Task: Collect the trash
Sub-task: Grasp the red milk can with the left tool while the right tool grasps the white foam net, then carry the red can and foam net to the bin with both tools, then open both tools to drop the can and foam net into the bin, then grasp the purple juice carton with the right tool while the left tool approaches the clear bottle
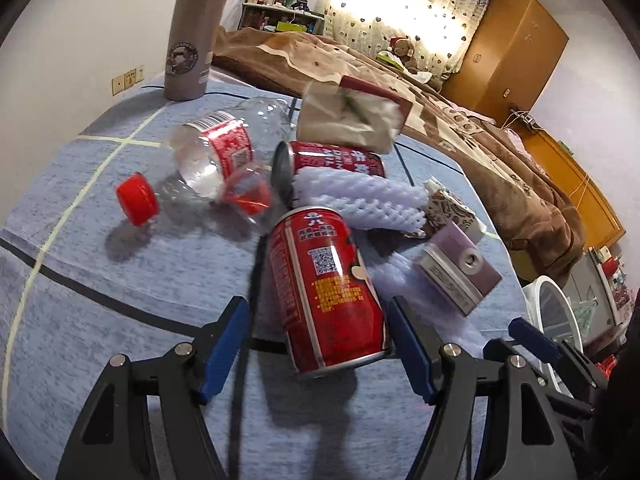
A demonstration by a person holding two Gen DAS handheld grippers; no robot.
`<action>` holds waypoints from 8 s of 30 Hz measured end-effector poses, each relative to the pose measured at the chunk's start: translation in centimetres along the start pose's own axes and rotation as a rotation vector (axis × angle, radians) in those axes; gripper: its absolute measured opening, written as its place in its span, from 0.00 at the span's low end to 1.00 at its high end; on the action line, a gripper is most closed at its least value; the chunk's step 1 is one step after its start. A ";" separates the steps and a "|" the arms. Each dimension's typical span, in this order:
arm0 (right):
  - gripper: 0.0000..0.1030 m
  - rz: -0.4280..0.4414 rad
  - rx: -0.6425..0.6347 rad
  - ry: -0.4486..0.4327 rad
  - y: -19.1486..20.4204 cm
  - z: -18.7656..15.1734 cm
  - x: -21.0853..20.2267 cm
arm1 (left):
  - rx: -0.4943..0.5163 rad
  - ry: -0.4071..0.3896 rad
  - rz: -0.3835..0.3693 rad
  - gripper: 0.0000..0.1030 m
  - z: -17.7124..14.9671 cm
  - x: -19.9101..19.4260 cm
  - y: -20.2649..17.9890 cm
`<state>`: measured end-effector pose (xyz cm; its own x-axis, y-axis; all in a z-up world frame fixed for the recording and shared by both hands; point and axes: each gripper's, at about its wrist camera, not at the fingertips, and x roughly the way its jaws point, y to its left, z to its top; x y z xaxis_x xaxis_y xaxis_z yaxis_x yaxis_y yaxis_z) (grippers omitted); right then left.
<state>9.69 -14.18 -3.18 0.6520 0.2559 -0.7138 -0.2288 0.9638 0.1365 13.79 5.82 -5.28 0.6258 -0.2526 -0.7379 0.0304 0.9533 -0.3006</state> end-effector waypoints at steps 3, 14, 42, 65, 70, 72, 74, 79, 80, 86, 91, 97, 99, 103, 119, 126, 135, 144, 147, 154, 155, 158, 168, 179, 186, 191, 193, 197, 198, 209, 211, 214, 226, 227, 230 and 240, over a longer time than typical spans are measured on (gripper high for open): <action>0.57 0.030 -0.023 0.012 0.6 0.1 0.5 | 0.023 -0.004 0.019 0.71 0.3 -0.3 0.5; 0.57 0.106 -0.076 0.083 2.7 -0.1 2.4 | 0.039 0.010 0.009 0.71 1.3 0.5 1.6; 0.25 0.097 -0.087 0.093 3.3 -0.2 2.3 | 0.039 0.007 -0.006 0.54 1.1 0.9 1.8; 0.25 0.119 -0.014 0.047 2.5 -1.5 -0.3 | 0.031 -0.033 -0.009 0.53 -3.1 -3.6 0.9; 0.25 0.124 0.005 0.026 2.0 -2.0 -1.4 | 0.047 -0.055 -0.018 0.53 -3.6 -4.8 0.0; 0.25 0.125 0.014 0.011 1.7 -2.1 -2.0 | 0.053 -0.063 -0.024 0.53 -3.6 -5.2 -0.4; 0.25 0.127 0.025 -0.004 1.4 -2.1 -2.6 | 0.065 -0.071 -0.029 0.53 -3.8 -5.6 -0.9; 0.25 0.122 0.043 -0.033 0.6 -2.3 -3.9 | 0.094 -0.087 -0.047 0.53 -4.1 -6.3 -2.5; 0.25 0.119 0.049 -0.040 0.3 -2.4 -4.1 | 0.096 -0.088 -0.049 0.53 -4.1 -6.4 -2.9; 0.25 0.087 0.088 -0.080 -1.2 -2.4 -5.3 | 0.132 -0.101 -0.075 0.53 -4.3 -6.9 -5.1; 0.25 0.050 0.122 -0.113 -3.0 -2.6 -6.6 | 0.170 -0.105 -0.102 0.53 -4.5 -6.9 -7.6; 0.25 -0.019 0.166 -0.150 -5.7 -2.9 -8.2 | 0.227 -0.101 -0.141 0.53 -4.5 -6.2 -11.1; 0.25 -0.046 0.184 -0.163 -6.7 -2.9 -8.7 | 0.240 -0.098 -0.157 0.53 -4.4 -5.8 -12.2; 0.25 -0.101 0.215 -0.180 -8.5 -3.2 -9.4 | 0.280 -0.094 -0.190 0.53 -4.4 -5.2 -14.8; 0.25 -0.305 0.369 -0.167 -16.8 -5.0 -11.3 | 0.441 -0.010 -0.327 0.53 -5.2 -0.7 -26.0; 0.25 -0.369 0.394 -0.131 -19.0 -5.8 -11.1 | 0.503 0.034 -0.344 0.53 -5.9 1.5 -30.0; 0.27 -0.435 0.367 -0.098 -20.4 -6.1 -10.7 | 0.537 0.078 -0.327 0.54 -6.8 3.3 -31.7; 0.56 -0.459 0.387 -0.091 -21.3 -6.4 -11.2 | 0.509 0.062 -0.328 0.66 -6.1 3.0 -31.4; 0.56 -0.458 0.385 -0.102 -21.0 -6.3 -11.4 | 0.501 0.057 -0.322 0.66 -5.9 2.6 -30.9; 0.56 -0.436 0.378 -0.129 -19.7 -5.7 -11.8 | 0.474 0.020 -0.292 0.66 -5.4 1.3 -28.9; 0.56 -0.433 0.374 -0.132 -19.5 -5.6 -11.8 | 0.469 0.016 -0.283 0.66 -5.4 1.1 -28.5; 0.56 -0.421 0.365 -0.146 -18.6 -5.2 -11.8 | 0.476 -0.025 -0.234 0.66 -5.2 0.2 -27.4; 0.56 -0.370 0.324 -0.171 -15.8 -4.1 -11.3 | 0.409 -0.065 -0.182 0.66 -3.9 -1.8 -23.1; 0.56 -0.300 0.267 -0.172 -12.0 -2.5 -9.5 | 0.349 -0.116 -0.101 0.66 -3.2 -3.6 -18.1; 0.56 -0.237 0.201 -0.152 -8.6 -1.2 -7.4 | 0.271 -0.147 -0.039 0.67 -2.4 -4.7 -13.3; 0.56 -0.181 0.182 -0.129 -6.6 -0.5 -6.0 | 0.222 -0.159 0.015 0.68 -1.7 -5.2 -9.5; 0.56 -0.152 0.180 -0.109 -5.8 -0.3 -5.3 | 0.204 -0.161 0.044 0.68 -1.3 -5.4 -7.9; 0.56 -0.091 0.168 -0.094 -4.2 0.3 -4.2 | 0.170 -0.174 0.079 0.69 -0.2 -6.0 -4.9; 0.56 -0.071 0.172 -0.081 -3.8 0.5 -3.8 | 0.160 -0.179 0.095 0.69 0.1 -6.2 -4.1; 0.56 0.001 0.177 0.014 0.2 1.9 0.9 | 0.102 -0.179 0.179 0.70 3.0 -6.0 2.4; 0.58 0.000 0.190 0.028 0.4 2.3 1.6 | 0.107 -0.171 0.177 0.71 3.6 -5.6 3.0; 0.58 -0.001 0.207 0.062 0.5 2.7 2.4 | 0.109 -0.163 0.176 0.71 4.8 -5.0 3.9; 0.61 -0.062 0.215 0.095 1.4 4.1 4.0 | 0.146 -0.081 0.149 0.72 8.5 -1.6 5.2; 0.62 -0.065 0.217 0.097 1.5 4.2 4.1 | 0.157 -0.078 0.153 0.72 8.7 -1.3 5.2; 0.66 -0.069 0.229 0.105 1.7 4.3 4.5 | 0.171 -0.060 0.146 0.72 9.1 -0.4 4.9; 0.68 -0.143 0.158 0.150 2.7 4.3 5.7 | 0.216 0.011 0.170 0.72 10.7 2.9 4.5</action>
<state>15.89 -9.84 -3.94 0.5523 0.1133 -0.8259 -0.0183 0.9921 0.1238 24.09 11.15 -2.29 0.6274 -0.0865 -0.7738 0.0915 0.9951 -0.0371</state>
